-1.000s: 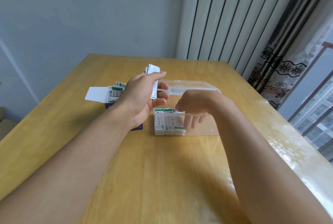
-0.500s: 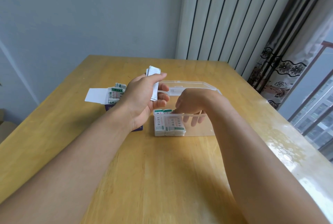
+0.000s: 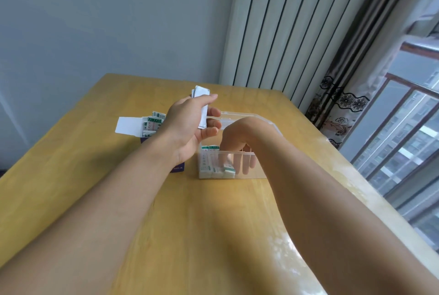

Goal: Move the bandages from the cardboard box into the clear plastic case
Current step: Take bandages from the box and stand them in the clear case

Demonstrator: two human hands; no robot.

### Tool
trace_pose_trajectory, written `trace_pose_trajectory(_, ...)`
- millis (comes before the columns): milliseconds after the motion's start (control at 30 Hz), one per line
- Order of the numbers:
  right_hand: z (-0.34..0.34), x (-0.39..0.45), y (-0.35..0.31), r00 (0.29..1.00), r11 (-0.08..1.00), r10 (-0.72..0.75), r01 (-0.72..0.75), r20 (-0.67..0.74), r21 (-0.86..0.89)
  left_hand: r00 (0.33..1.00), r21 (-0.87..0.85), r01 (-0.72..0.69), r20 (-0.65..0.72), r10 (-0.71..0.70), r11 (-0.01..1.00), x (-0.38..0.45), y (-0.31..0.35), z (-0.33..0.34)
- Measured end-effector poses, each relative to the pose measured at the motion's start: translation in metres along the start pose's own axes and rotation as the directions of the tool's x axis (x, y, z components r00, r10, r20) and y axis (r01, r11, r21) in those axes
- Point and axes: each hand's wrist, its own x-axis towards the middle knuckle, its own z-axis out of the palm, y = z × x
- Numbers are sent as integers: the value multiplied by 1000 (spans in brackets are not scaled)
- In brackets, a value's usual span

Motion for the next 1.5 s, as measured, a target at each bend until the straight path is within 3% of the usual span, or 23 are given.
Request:
trace_pose_trajectory(433, -4, 5, -2, 998, 996, 56, -55, 10, -74, 1000, -32, -8, 12, 8, 999, -2, 9, -4)
trace_pose_trajectory(800, -5, -1, -2, 999, 999, 34, -34, 23, -34, 1000, -12, -7, 15, 7, 1000, 0, 8, -7)
trace_pose_trajectory(933, -14, -11, 10, 991, 1000, -19, 22, -136, 17, 1000, 3, 12, 27, -12, 1000, 1, 7, -9)
trace_pose_trajectory(1033, -26, -14, 25, 931, 981, -68, 127, -360, 144, 997, 37, 29, 70, -32, 999, 1, 7, -12)
trace_pose_trajectory(1100, -26, -12, 30, 912, 979, -75, 145, -403, 147, 995, 42, 33, 91, -36, 999, 1, 7, -12)
trace_pose_trajectory(1367, -1, -4, 22, 997, 997, -36, 40, -70, 65, 998, 23, 29, 60, -30, 999, 1, 7, -12)
trace_pose_trajectory(1500, 0, -12, 20, 1000, 1000, -12, 12, -25, -3, 998, 22, 35, 60, -36, 999, 1, 7, -12)
